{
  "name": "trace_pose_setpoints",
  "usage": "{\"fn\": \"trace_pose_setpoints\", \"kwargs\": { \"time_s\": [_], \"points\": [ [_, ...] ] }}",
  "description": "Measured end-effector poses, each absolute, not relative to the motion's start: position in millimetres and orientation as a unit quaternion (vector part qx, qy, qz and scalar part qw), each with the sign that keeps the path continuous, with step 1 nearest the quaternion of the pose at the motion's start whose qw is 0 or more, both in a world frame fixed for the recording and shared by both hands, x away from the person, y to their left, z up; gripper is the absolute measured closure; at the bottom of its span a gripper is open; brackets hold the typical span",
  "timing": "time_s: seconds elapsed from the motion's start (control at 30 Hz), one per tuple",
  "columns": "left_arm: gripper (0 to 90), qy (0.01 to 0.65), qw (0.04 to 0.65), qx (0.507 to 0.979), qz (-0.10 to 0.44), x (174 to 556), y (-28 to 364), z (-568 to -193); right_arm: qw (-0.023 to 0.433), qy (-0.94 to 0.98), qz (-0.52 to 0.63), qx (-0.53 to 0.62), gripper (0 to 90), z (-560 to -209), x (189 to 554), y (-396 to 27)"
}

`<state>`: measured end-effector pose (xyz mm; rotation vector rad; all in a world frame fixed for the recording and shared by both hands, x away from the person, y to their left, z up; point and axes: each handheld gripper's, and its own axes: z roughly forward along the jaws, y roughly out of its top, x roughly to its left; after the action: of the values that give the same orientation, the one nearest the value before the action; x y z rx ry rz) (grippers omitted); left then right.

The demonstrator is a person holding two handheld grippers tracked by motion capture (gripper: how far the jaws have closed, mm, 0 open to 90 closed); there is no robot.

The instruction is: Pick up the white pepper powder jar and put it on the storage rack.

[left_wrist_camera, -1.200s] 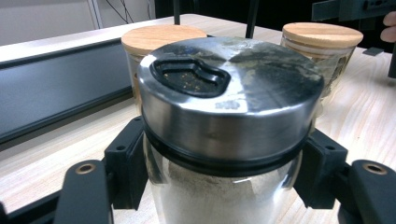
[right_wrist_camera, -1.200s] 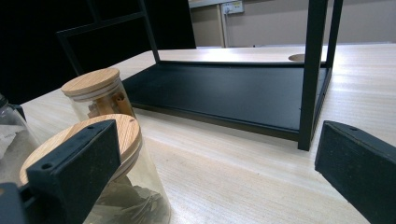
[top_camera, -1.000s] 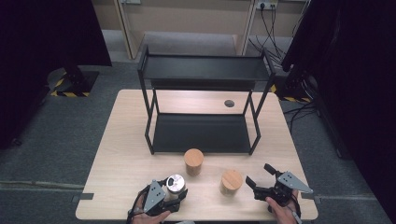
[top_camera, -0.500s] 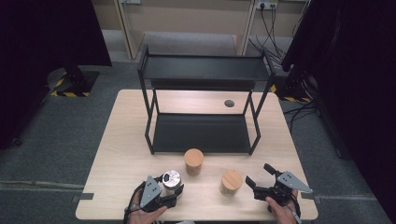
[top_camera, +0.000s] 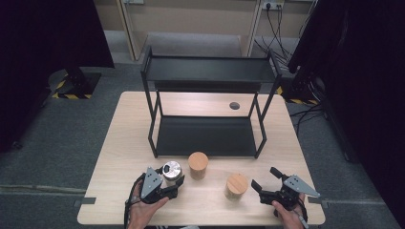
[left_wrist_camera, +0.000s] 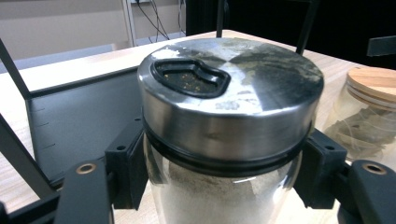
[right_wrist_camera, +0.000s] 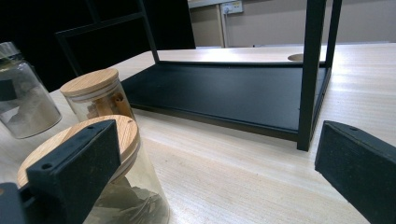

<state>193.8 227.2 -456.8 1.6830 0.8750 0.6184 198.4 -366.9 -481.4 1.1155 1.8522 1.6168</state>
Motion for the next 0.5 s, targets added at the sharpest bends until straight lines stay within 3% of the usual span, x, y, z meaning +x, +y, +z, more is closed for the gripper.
{"fn": "trace_pose_setpoints", "kwargs": {
  "time_s": [0.5],
  "points": [
    [30.7, 0.381, 0.539, 0.700, 0.273, 226, 219, -443, 0.221, 0.668, 0.585, 0.403, 0.4, -481, 198, -369]
  ]
}}
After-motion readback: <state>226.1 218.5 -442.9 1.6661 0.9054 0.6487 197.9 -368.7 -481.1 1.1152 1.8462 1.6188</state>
